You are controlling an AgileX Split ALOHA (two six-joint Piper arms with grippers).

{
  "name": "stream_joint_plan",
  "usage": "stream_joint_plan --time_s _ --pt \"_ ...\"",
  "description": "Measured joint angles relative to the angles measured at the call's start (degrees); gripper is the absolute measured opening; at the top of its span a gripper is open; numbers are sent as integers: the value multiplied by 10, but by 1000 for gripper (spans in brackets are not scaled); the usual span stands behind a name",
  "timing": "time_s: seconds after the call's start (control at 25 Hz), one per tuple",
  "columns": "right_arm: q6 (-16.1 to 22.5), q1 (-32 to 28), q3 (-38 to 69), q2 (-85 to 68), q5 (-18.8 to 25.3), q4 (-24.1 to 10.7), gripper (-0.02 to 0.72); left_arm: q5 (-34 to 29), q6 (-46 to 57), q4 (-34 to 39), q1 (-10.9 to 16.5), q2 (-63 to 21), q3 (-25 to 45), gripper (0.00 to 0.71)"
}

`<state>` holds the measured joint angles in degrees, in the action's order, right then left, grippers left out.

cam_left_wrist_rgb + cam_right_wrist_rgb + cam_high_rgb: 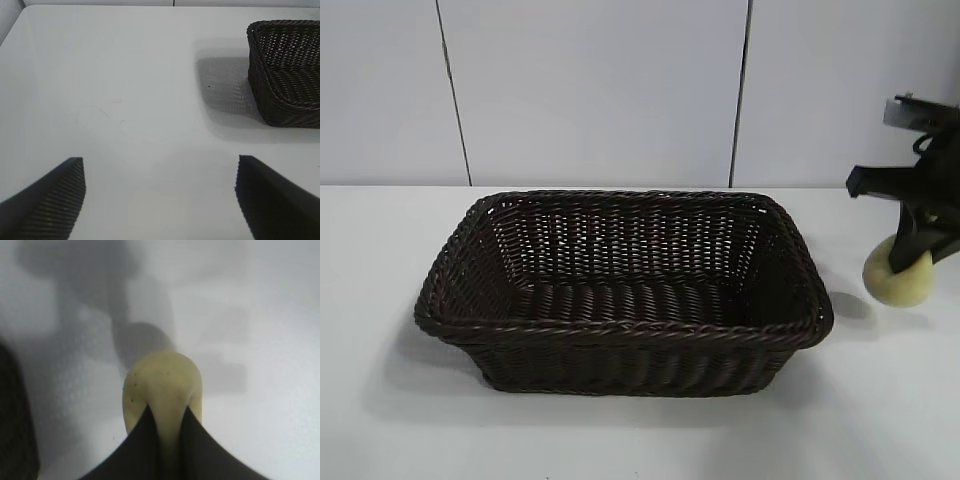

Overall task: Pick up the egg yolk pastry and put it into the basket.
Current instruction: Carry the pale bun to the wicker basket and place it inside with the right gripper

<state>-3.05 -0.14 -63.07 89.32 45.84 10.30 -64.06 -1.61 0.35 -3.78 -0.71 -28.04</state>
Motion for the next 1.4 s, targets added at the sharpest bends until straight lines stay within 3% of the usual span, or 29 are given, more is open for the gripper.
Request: stream_joint_plan --time_s 0.2,0.36,0.52,1.04,1.4 --pt "0 0 0 -36 24 3 43 0 0 0 0 0 0 598" --pt "-4 3 0 -39 26 30 43 0 0 0 0 0 0 598" --pt "-13 44 0 -39 16 44 42 0 0 0 0 0 0 598" --pt "30 247 0 -39 -68 53 42 0 0 0 0 0 0 598" --pt "33 318 0 -39 -142 61 42 0 0 0 0 0 0 598"
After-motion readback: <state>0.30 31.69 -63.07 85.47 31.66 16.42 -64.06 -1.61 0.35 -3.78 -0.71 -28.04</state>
